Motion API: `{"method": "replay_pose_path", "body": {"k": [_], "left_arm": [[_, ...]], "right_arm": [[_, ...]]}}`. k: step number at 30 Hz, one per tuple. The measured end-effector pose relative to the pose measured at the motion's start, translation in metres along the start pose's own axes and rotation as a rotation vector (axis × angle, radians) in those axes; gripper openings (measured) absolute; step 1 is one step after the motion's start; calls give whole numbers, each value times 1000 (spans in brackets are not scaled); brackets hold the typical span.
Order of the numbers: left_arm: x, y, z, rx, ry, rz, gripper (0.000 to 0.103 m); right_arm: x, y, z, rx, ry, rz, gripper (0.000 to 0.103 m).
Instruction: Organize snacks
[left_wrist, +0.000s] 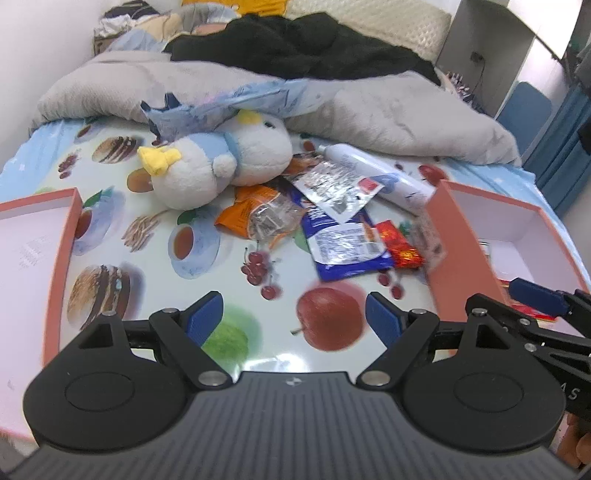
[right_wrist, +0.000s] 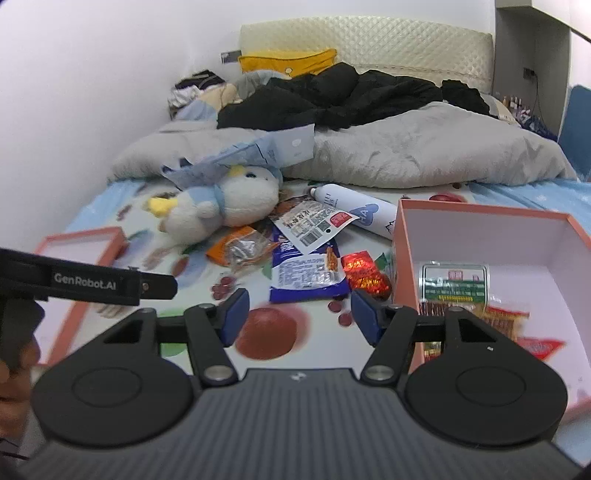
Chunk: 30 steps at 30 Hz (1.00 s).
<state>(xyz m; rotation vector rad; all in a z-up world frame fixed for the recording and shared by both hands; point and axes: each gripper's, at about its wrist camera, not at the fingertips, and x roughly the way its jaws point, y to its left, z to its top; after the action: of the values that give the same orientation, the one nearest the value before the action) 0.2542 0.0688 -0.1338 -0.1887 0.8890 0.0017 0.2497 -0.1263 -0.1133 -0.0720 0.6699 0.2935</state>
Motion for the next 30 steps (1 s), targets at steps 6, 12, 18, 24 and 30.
{"method": "replay_pose_path", "body": {"k": [6, 12, 18, 24, 30], "left_arm": [[62, 15, 25, 29, 45, 1, 87], [116, 22, 49, 97, 66, 17, 87], [163, 30, 71, 121, 72, 21, 87], [197, 33, 87, 131, 86, 7, 87], [219, 36, 96, 128, 111, -3, 87]], "right_arm": [[64, 2, 4, -41, 73, -65, 50], [118, -2, 9, -43, 120, -94, 50], [159, -9, 15, -3, 155, -8, 51], [193, -5, 16, -37, 177, 55, 74], [220, -1, 21, -108, 190, 68, 85]]}}
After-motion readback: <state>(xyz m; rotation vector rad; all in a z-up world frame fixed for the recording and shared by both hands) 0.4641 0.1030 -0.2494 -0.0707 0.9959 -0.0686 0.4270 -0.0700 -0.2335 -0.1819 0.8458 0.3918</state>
